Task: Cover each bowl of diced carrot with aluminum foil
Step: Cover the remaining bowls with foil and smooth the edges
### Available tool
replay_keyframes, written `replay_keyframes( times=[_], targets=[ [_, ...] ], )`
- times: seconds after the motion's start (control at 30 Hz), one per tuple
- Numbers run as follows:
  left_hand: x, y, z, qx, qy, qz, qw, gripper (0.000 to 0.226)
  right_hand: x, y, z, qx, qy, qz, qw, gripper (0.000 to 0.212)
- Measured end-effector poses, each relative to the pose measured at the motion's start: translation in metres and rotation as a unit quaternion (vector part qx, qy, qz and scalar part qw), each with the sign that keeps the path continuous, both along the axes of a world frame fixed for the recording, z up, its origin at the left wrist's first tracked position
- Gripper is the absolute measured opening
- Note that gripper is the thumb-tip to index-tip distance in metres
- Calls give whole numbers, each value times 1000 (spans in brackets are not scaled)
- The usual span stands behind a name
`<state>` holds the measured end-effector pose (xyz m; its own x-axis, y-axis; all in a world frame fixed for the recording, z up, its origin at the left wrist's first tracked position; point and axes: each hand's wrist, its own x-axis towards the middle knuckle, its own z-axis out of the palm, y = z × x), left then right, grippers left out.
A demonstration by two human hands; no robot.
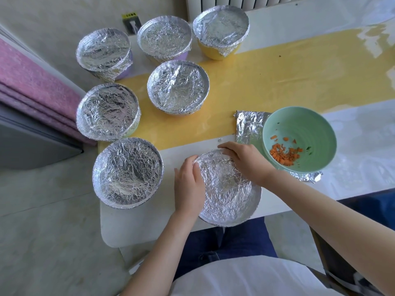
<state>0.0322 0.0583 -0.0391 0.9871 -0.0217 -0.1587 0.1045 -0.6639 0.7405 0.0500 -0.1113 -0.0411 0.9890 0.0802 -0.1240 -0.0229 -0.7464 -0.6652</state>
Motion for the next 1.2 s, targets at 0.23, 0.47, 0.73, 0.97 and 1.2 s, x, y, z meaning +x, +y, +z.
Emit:
replay_keyframes(
  times=[0.23, 0.47, 0.73, 0.97, 1.2],
  targets=[
    [9, 2, -5, 21, -48, -12, 999, 33, 4, 2, 1, -3, -14, -7, 1000, 21],
    [7, 2, -7, 25, -64, -13, 998, 36, 12, 3, 2, -74, 34, 51, 995, 28],
    [5, 1, -7, 35, -71, -11, 997, 33, 23, 14, 3, -98, 34, 90, 990, 27],
    [4, 1, -6, 32, -67, -18, 997, 36, 27, 20, 6, -122, 60, 141, 981, 22],
    [4, 1, -6, 33, -74, -28, 996, 38, 31, 18, 11, -132, 68, 157, 976, 23]
  ],
)
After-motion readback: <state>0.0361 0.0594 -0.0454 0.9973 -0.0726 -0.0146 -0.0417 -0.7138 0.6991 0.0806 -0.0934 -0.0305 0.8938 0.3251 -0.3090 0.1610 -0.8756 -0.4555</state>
